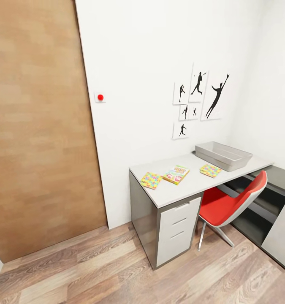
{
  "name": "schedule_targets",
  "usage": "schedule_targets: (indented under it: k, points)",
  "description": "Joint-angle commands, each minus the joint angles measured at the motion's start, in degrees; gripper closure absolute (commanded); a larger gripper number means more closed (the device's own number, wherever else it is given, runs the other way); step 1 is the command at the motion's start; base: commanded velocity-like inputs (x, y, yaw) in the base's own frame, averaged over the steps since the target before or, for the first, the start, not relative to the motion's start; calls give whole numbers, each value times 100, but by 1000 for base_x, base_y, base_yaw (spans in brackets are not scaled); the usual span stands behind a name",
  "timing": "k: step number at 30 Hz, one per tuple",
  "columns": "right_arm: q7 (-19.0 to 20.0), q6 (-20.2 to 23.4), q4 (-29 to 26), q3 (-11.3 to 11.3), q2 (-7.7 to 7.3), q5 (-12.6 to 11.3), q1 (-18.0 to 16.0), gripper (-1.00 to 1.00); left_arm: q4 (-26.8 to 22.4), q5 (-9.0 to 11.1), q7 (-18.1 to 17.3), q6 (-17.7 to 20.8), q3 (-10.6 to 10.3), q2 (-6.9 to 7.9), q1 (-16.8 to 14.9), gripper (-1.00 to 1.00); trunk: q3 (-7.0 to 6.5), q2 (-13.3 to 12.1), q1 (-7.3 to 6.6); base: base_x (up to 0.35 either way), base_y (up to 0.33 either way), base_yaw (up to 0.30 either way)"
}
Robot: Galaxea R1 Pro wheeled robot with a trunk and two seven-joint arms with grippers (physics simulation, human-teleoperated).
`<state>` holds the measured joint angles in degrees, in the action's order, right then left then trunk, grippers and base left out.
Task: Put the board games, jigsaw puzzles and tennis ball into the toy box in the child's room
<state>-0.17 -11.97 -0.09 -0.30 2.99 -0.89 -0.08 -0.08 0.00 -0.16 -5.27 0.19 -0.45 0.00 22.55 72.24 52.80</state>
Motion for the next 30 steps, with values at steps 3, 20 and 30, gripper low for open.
schedule_targets:
  k: [3,20,30]
  points:
    - [-1,-21,0,7,12,-2,-1,-100,0,0,6,-99,5,5,0,-100,-50,-119,-66,0,0,0]
    - [-7,-4,0,27,-142,47,-1,-100,-790,0,840,-172,46,27,-24,-100,-355,-801,-440,0,0,0]
    - [-13,-178,-315,-18,-60,-7,-1,-100,-1168,4,1426,-177,50,27,-741,-100,-535,-1202,-659,0,0,0]
